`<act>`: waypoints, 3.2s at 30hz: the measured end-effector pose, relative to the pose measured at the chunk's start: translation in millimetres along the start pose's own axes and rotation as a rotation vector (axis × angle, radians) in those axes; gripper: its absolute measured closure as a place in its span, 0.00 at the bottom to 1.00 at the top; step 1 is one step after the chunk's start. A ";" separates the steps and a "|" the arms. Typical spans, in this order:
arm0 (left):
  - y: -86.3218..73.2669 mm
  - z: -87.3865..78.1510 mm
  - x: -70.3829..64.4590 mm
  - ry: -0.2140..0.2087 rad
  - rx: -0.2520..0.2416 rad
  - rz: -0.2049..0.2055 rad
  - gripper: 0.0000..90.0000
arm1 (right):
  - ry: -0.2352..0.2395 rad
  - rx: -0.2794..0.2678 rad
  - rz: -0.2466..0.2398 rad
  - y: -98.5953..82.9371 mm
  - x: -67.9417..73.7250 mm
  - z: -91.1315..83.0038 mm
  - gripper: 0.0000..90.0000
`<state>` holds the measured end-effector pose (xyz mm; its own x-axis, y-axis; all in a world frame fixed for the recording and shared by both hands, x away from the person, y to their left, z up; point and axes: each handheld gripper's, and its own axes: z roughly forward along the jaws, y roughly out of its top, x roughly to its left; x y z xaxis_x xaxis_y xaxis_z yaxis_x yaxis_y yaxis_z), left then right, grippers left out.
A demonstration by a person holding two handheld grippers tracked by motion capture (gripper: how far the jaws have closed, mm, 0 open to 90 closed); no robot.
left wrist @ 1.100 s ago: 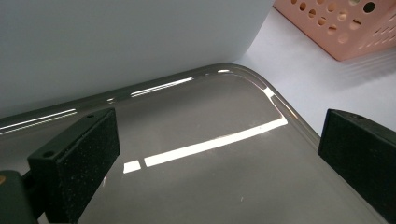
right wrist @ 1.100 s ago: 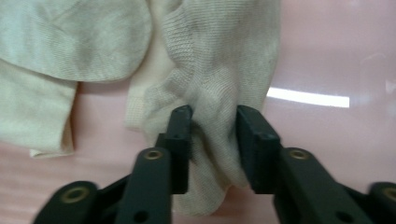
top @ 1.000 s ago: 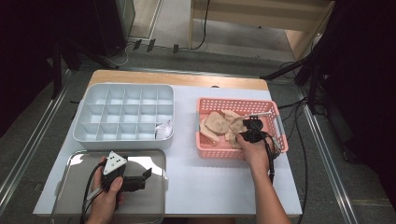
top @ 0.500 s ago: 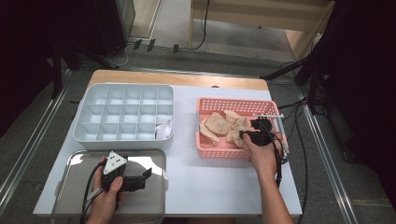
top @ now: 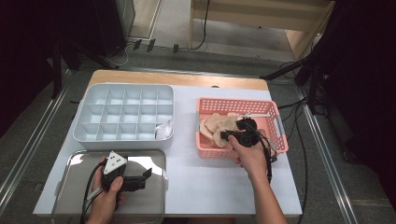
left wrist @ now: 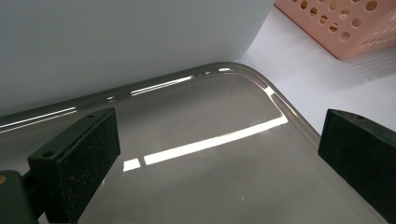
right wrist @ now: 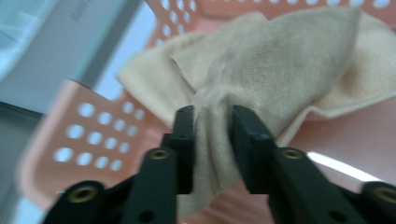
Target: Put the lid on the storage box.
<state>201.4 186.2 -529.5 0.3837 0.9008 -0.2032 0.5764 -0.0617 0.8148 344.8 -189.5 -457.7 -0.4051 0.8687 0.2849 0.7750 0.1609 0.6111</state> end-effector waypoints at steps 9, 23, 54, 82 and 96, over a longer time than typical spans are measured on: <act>0.1 0.3 0.3 -0.003 0.003 0.001 0.00 | -0.097 -0.074 0.035 3.5 -8.3 -10.7 0.57; 0.4 0.4 0.5 -0.003 0.010 0.001 0.00 | -0.255 0.104 0.104 3.4 -24.6 13.7 0.35; 0.7 1.3 1.2 -0.007 0.017 -0.010 0.00 | -0.197 -0.144 -0.014 0.6 -8.6 -23.3 0.94; 0.7 1.5 2.2 -0.013 0.017 -0.017 0.00 | -0.118 0.067 0.036 38.1 23.2 33.4 0.67; 0.6 1.4 2.5 -0.015 0.015 -0.020 0.00 | -0.251 0.178 0.101 49.8 23.2 63.2 0.45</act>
<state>203.7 187.8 -530.3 0.3832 0.8952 -0.2275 0.5944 -0.0505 0.8026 404.7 -131.8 -467.3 -0.2066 0.9693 0.1333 0.8870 0.1281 0.4436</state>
